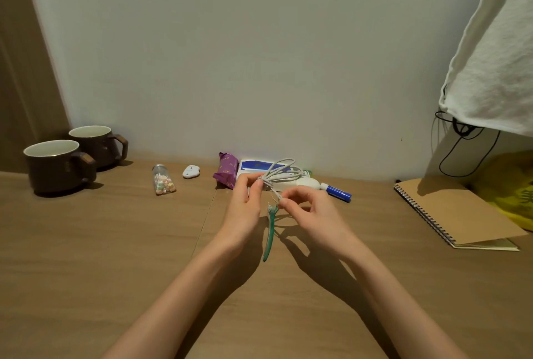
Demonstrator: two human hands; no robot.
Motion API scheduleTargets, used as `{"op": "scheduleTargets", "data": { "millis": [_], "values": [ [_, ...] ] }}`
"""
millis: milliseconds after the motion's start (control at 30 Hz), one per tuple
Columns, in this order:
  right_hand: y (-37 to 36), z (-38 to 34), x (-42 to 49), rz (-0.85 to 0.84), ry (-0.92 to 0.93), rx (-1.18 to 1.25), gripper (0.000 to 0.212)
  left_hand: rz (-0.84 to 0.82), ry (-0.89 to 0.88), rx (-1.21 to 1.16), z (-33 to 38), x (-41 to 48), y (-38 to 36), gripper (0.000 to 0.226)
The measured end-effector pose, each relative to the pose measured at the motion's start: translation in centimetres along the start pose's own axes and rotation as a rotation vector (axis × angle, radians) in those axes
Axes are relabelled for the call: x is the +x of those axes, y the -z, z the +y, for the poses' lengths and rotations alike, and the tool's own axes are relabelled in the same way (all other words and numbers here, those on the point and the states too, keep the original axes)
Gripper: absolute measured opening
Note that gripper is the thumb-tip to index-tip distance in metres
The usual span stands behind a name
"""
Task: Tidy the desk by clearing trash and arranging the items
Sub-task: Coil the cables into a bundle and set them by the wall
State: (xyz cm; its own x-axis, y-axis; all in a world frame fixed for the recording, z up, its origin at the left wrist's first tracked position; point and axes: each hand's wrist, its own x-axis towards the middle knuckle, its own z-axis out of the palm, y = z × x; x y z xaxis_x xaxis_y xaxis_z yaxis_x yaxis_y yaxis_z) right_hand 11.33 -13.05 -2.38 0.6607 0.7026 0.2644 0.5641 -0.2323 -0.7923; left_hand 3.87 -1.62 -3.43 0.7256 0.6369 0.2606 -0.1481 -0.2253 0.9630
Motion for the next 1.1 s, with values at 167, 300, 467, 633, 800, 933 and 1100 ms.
{"op": "scheduleTargets", "data": {
  "millis": [167, 300, 467, 633, 800, 933, 1100],
  "values": [
    [0.4, 0.0, -0.4, -0.072, -0.006, 0.011, 0.008, 0.016, 0.049, -0.003, -0.7, 0.4, 0.1, 0.016],
    [0.2, 0.0, -0.5, 0.078, 0.065, -0.157, 0.006, 0.036, 0.019, 0.071, -1.4, 1.0, 0.7, 0.016],
    [-0.3, 1.0, -0.5, 0.303, 0.270, -0.432, 0.012, 0.009, -0.149, 0.199, -1.6, 0.7, 0.7, 0.008],
    [-0.2, 1.6, 0.0, 0.408, 0.345, -0.485, 0.012, -0.145, -0.220, 0.245, -1.6, 0.4, 0.5, 0.006],
    [0.9, 1.7, 0.1, 0.394, 0.355, -0.360, 0.022, -0.160, -0.220, 0.165, -1.5, 1.0, 1.1, 0.003],
    [1.4, 1.8, 0.3, 0.271, 0.369, -0.399, 0.036, -0.270, -0.246, 0.163, -1.3, 1.1, 1.7, 0.004],
    [1.5, 2.4, 0.5, 0.142, 0.330, -0.547, 0.024, -0.343, -0.329, 0.320, -1.6, 1.3, 2.1, 0.009]
  ]
}}
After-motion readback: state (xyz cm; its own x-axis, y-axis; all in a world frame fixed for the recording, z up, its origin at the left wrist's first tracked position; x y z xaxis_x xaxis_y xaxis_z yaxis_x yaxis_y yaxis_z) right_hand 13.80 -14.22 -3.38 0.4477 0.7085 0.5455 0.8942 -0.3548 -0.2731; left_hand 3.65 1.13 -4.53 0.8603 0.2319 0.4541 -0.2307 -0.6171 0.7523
